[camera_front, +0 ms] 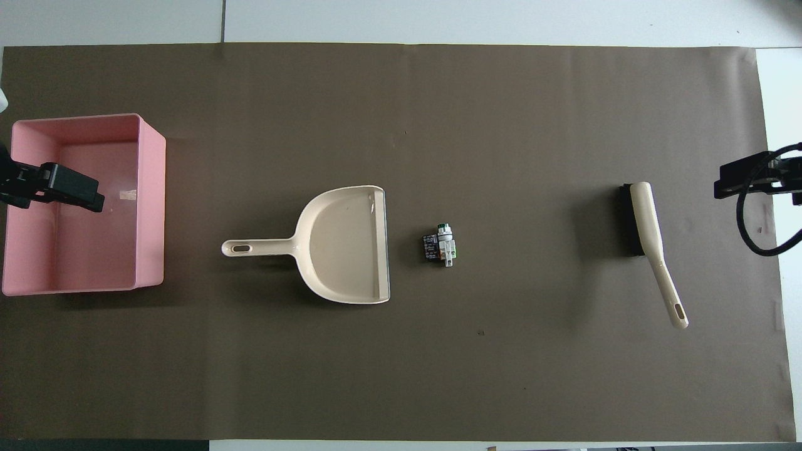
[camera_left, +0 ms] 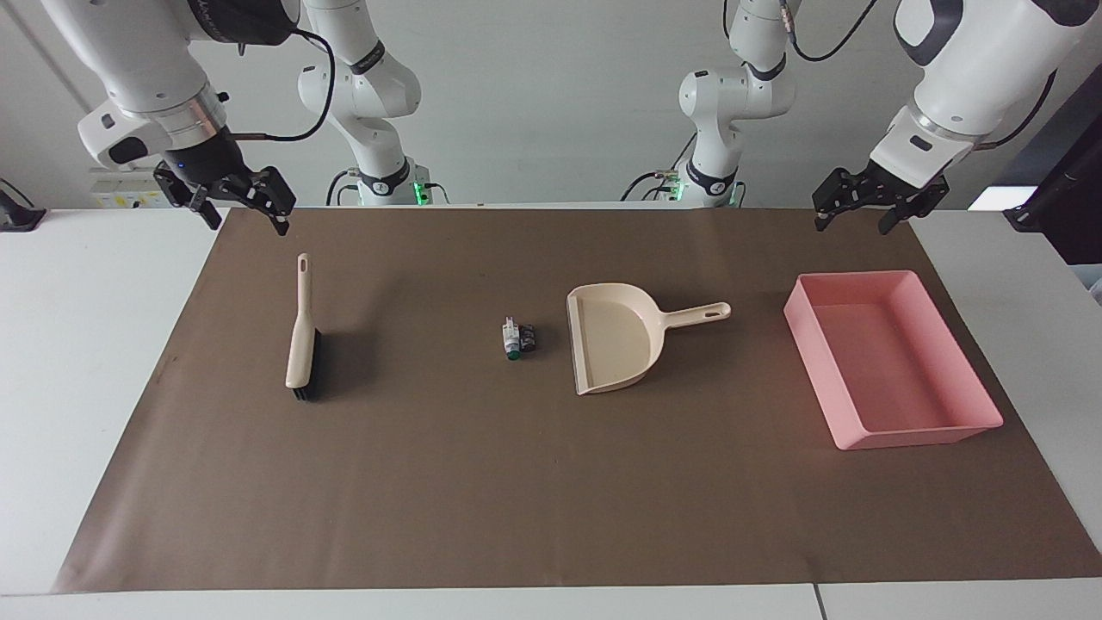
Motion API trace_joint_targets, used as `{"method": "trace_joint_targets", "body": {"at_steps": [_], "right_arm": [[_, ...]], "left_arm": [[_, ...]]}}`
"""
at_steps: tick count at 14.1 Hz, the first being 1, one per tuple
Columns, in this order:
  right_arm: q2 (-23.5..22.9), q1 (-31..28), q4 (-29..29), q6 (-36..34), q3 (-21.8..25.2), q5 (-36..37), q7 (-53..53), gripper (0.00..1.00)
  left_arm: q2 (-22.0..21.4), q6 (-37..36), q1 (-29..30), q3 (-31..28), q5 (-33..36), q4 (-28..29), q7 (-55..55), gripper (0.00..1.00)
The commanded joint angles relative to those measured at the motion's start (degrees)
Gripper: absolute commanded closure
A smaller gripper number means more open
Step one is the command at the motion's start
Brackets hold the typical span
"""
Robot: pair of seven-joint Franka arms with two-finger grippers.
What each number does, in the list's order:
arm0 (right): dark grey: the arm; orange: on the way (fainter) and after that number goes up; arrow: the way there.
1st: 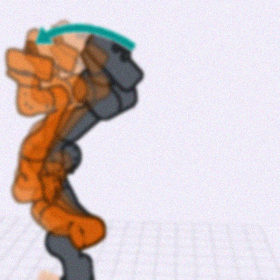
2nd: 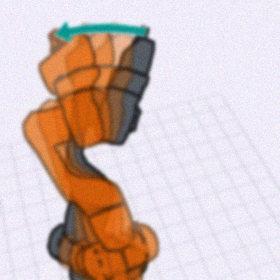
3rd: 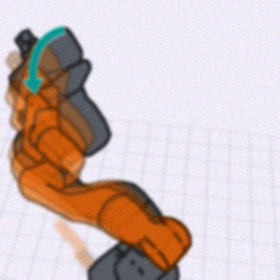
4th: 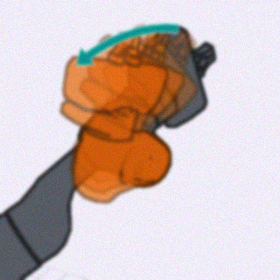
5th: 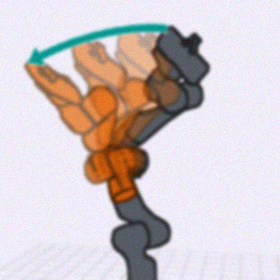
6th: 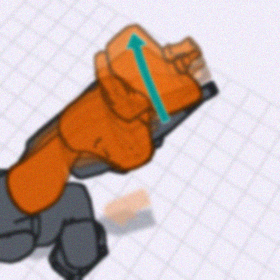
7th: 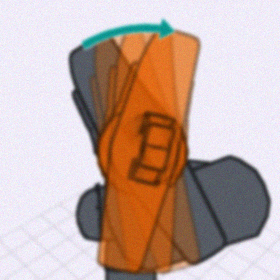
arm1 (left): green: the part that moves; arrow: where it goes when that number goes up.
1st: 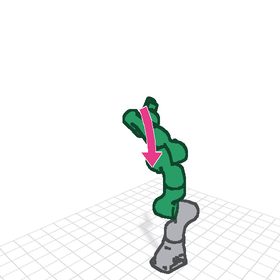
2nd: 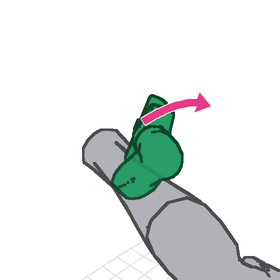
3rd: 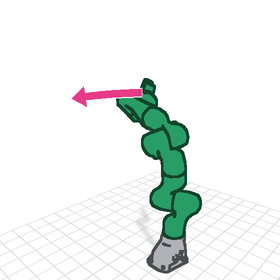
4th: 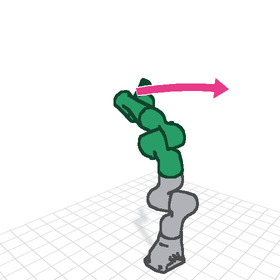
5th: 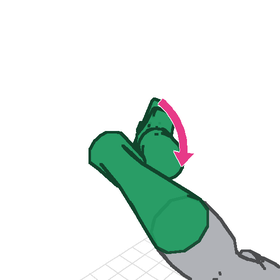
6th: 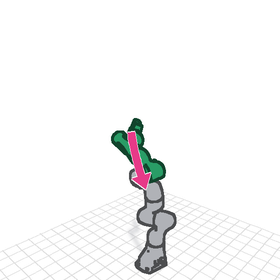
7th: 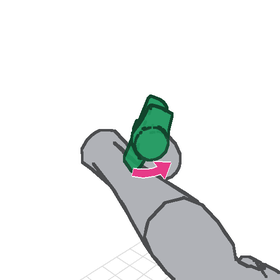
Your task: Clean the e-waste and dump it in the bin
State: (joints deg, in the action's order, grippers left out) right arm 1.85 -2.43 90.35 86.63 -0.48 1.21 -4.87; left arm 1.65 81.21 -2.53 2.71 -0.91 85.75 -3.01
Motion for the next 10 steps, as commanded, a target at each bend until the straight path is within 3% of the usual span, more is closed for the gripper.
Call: {"method": "trace_joint_targets", "body": {"at_steps": [1, 10], "right_arm": [[0.79, -0.29, 0.44, -0.06, -0.23, -0.15, 1.18, 0.0], [2.19, -0.99, 4.04, 1.16, -0.05, -0.24, 3.71, 0.0]], "left_arm": [[-1.65, 1.06, -0.28, -0.42, 0.82, 2.14, -1.03, 0.01], [-1.39, 0.71, -0.72, -0.42, 0.91, 1.62, -0.16, 0.01]]}}
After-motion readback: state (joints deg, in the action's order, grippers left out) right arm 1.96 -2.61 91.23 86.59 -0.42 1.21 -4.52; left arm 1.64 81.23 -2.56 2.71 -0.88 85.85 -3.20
